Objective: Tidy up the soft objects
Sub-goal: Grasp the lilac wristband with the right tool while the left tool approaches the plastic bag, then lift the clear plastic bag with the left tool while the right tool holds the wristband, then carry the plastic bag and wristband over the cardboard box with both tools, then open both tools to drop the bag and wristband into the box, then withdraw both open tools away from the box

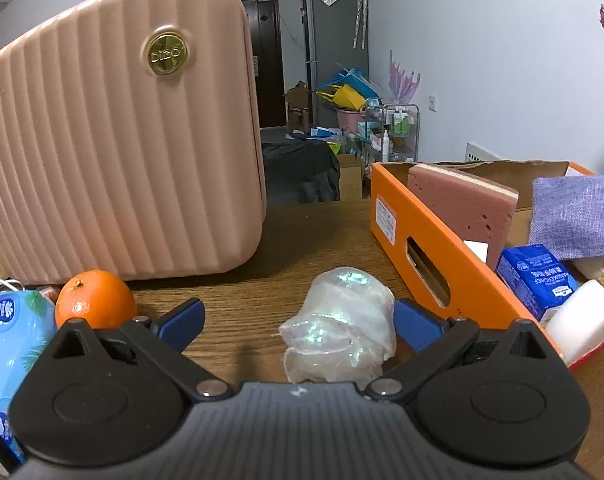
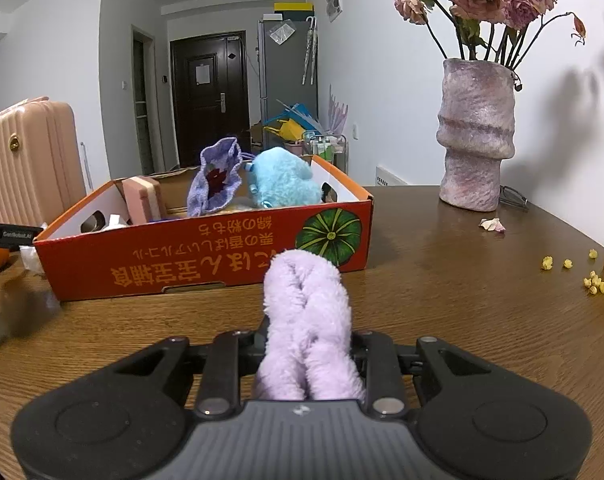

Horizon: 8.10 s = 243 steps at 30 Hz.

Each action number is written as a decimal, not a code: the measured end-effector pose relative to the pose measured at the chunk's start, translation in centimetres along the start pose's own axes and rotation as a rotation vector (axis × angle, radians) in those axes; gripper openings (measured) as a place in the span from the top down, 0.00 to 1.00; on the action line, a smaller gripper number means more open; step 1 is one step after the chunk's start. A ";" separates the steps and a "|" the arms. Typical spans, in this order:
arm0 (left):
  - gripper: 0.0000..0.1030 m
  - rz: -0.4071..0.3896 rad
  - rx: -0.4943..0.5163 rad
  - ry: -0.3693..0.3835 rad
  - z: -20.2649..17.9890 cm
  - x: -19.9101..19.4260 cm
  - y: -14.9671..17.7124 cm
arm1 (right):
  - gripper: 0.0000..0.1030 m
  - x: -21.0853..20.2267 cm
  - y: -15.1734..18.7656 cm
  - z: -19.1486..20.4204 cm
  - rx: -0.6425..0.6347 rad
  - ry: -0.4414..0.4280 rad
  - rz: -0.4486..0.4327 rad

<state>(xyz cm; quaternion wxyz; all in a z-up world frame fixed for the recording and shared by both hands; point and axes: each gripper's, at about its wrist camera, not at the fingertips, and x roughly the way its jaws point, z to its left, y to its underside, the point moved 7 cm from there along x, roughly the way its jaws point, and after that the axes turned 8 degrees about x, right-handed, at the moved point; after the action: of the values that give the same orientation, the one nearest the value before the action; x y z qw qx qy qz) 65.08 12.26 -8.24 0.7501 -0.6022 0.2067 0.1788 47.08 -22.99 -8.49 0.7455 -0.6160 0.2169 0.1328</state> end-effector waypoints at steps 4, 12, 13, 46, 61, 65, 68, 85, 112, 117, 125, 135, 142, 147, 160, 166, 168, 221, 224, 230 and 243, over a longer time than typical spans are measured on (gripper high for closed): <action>0.19 0.004 0.021 0.023 -0.3 0.1 0.0 | 0.76 0.0 0.1 0.0 0.000 -0.001 0.003; 0.52 0.011 0.065 0.064 -1.2 0.1 0.3 | 0.75 0.1 0.1 0.1 0.001 -0.009 0.008; 0.54 0.016 0.070 0.067 -1.3 0.2 0.3 | 0.75 0.1 0.1 0.1 0.001 -0.009 0.008; 0.61 -0.109 0.042 -0.107 0.2 -7.2 2.3 | 0.75 -1.1 0.2 2.1 -0.041 -0.113 -0.017; 0.61 -0.108 -0.019 -0.138 -2.1 -13.4 5.0 | 0.75 -1.9 0.0 2.4 -0.025 -0.163 -0.035; 0.61 -0.109 -0.049 -0.145 -2.9 -14.9 5.5 | 0.75 -2.2 -0.1 2.6 -0.021 -0.181 -0.041; 0.61 -0.110 -0.070 -0.146 -3.7 -15.8 5.7 | 0.75 -2.5 -0.2 2.7 -0.020 -0.196 -0.046; 0.61 -0.137 -0.148 -0.117 -10.5 -19.8 5.4 | 0.75 -3.9 -0.7 3.2 -0.016 -0.262 -0.081; 0.61 -0.196 -0.205 -0.085 -15.5 -18.2 1.4 | 0.75 -2.6 -3.7 2.7 0.011 -0.280 -0.199; 0.61 -0.209 -0.212 -0.076 -15.9 -17.3 0.5 | 0.75 -1.5 -4.7 2.4 0.023 -0.272 -0.207; 0.61 -0.221 -0.227 -0.062 -16.2 -15.6 -1.3 | 0.74 0.3 -6.5 2.4 0.034 -0.262 -0.235; 0.61 -0.234 -0.239 -0.060 -16.2 -13.2 -3.4 | 0.74 2.8 -8.8 2.5 0.055 -0.266 -0.268; 0.61 -0.243 -0.244 -0.063 -16.1 -11.5 -4.7 | 0.74 4.5 -10.3 3.0 0.054 -0.279 -0.286; 0.61 -0.248 -0.244 -0.060 -16.1 -10.1 -5.9 | 0.74 6.0 -11.2 3.5 0.055 -0.286 -0.287; 0.61 -0.259 -0.233 -0.066 -16.1 -6.7 -8.1 | 0.74 9.7 -14.0 4.4 0.046 -0.295 -0.284; 0.61 -0.239 -0.237 -0.065 -16.1 -4.8 -8.6 | 0.74 11.4 -14.7 4.7 0.028 -0.279 -0.271; 0.61 -0.237 -0.233 -0.065 -16.1 -4.3 -8.7 | 0.74 11.9 -14.8 4.9 0.018 -0.279 -0.266; 0.00 -0.197 -0.344 -0.303 -12.4 -5.5 -6.8 | 0.00 10.1 -13.8 3.9 0.018 -0.309 -0.331; 0.00 -0.198 -0.342 -0.297 -12.2 -6.1 -6.4 | 0.00 9.3 -13.4 3.9 0.010 -0.308 -0.336; 0.00 -0.199 -0.330 -0.290 -11.9 -7.5 -5.3 | 0.00 7.4 -12.2 3.5 -0.003 -0.295 -0.345; 0.00 -0.196 -0.306 -0.286 -11.7 -12.1 -2.2 | 0.00 2.9 -9.2 2.2 -0.031 -0.251 -0.337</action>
<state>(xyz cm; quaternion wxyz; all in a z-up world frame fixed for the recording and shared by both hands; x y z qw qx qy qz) 54.87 0.10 -2.28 0.6855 -0.6947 0.0095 0.2179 54.25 -22.90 -1.66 0.7688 -0.6336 0.0142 0.0853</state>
